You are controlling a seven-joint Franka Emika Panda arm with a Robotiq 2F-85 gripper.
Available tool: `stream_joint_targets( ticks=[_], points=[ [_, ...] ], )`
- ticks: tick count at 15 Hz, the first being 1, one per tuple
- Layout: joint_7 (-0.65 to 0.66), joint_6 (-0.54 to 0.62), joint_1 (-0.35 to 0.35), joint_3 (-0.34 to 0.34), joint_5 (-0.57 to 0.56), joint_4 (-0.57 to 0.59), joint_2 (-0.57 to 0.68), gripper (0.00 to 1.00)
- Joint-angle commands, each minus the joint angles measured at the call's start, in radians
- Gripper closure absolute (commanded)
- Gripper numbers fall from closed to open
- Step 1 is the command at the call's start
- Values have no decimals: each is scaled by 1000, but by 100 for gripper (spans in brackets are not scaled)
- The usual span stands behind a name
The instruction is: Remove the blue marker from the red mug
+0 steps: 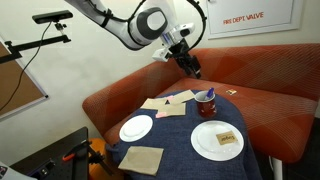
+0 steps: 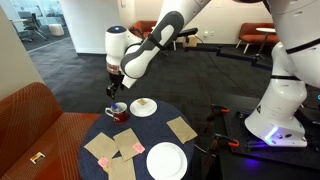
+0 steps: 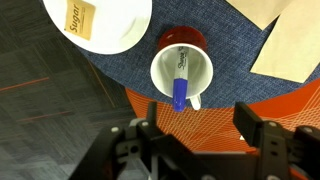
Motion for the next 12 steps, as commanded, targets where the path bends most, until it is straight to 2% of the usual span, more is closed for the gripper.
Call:
stream_joint_targets(
  ticks=[1,6,12],
  points=[
    [-40,-58,10,-18,29,81,45,38],
    [-35,-95,3,-28,33,149,109,30],
    [-42,-120,-2,-21,51,212,176,33]
  ],
)
